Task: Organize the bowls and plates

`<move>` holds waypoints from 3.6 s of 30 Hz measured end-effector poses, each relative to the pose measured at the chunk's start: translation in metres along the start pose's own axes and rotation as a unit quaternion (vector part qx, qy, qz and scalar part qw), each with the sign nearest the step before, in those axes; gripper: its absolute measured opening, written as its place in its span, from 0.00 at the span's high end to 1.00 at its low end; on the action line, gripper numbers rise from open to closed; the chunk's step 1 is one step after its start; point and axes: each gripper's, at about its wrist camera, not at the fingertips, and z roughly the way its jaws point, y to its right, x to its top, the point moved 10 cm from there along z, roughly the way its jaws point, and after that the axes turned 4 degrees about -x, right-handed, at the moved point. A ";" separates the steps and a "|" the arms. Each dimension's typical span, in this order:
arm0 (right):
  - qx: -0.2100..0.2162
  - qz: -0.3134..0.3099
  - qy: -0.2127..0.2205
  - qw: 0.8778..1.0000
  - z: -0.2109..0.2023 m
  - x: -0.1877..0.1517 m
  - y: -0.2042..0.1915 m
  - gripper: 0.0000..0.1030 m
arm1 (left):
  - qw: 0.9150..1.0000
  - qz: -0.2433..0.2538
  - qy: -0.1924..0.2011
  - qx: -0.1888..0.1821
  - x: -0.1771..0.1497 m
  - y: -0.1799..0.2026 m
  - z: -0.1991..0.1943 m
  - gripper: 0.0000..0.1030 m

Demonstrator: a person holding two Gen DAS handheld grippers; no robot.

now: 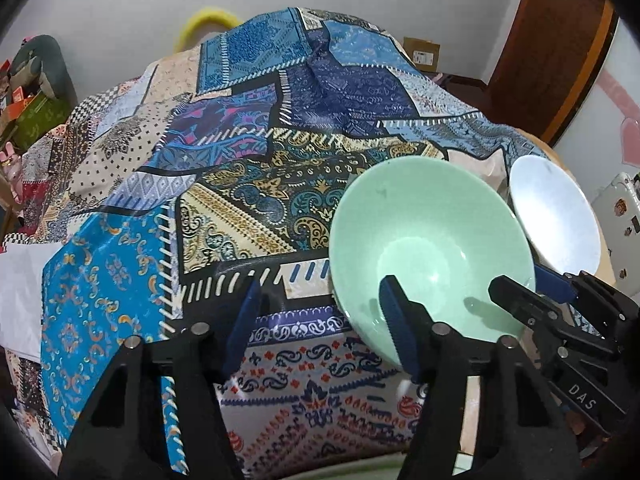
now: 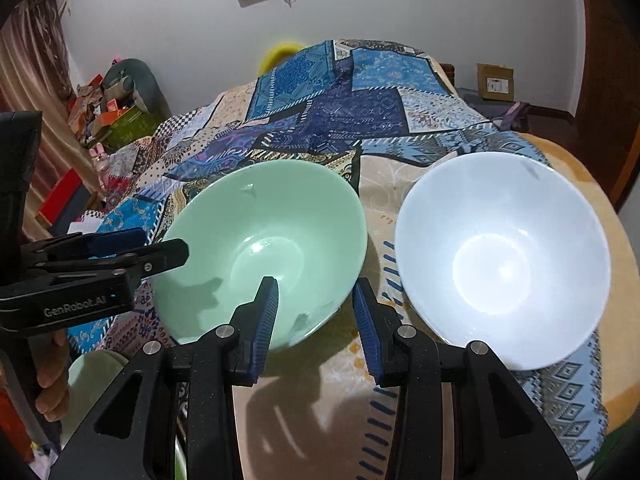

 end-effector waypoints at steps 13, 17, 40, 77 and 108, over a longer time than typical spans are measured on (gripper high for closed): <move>-0.012 -0.008 -0.002 1.000 0.010 0.003 -0.003 0.71 | 0.999 0.032 -0.016 -0.012 -0.003 0.018 0.020 0.79; -0.009 -0.002 -0.005 1.000 0.008 0.002 -0.004 0.71 | 0.999 0.040 -0.013 -0.002 -0.006 0.019 0.016 0.79; -0.008 -0.015 0.037 0.999 -0.061 0.006 -0.033 0.72 | 0.999 0.033 0.030 -0.014 -0.029 0.030 -0.081 0.79; 0.072 -0.093 0.062 0.991 -0.114 -0.039 -0.180 0.72 | 0.995 -0.049 0.079 0.040 -0.143 -0.071 -0.232 0.78; 0.106 -0.149 -0.031 0.983 -0.050 -0.098 -0.268 0.72 | 0.990 -0.126 0.015 0.054 -0.222 -0.174 -0.192 0.78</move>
